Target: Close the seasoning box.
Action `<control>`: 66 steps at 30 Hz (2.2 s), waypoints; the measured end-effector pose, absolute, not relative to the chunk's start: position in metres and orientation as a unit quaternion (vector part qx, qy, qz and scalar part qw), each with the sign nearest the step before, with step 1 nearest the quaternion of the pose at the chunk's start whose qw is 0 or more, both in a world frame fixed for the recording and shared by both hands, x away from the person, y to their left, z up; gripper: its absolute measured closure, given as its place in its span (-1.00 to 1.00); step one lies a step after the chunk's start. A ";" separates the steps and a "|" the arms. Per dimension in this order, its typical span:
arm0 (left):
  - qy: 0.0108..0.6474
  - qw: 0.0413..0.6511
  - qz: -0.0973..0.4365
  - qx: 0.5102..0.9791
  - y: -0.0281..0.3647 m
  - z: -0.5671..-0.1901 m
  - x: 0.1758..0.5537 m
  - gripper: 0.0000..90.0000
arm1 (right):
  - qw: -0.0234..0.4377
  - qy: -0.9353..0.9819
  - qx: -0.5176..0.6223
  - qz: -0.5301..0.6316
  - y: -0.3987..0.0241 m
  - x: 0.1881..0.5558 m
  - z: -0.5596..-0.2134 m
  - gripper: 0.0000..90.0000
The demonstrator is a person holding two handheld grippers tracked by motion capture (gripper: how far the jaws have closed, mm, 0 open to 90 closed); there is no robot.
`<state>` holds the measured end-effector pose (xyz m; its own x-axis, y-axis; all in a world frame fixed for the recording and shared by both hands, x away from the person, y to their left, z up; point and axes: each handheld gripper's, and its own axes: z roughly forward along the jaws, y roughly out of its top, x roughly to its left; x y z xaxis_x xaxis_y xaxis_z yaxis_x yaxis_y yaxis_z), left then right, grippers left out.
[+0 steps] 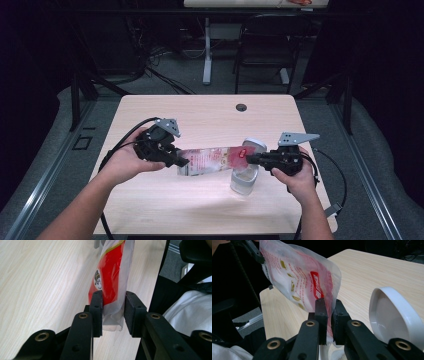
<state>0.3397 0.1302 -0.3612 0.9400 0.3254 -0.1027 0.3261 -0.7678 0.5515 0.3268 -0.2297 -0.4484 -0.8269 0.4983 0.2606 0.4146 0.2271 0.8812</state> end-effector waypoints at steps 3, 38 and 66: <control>0.174 0.294 -0.001 0.940 0.129 -0.360 0.339 0.57 | 0.037 0.780 0.293 0.551 -0.230 0.326 -0.448 0.88; 0.175 0.294 0.002 0.940 0.123 -0.353 0.342 0.58 | 0.034 0.778 0.300 0.551 -0.234 0.329 -0.453 0.86; 0.166 0.297 0.005 0.940 0.111 -0.344 0.341 0.58 | 0.032 0.772 0.310 0.554 -0.241 0.330 -0.456 0.84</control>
<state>0.3412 0.1113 -0.3436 0.9447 0.3155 -0.0894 0.3097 -0.7686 0.5598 0.3300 -0.2407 -0.4557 -0.8061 0.5139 0.2933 0.4425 0.1945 0.8754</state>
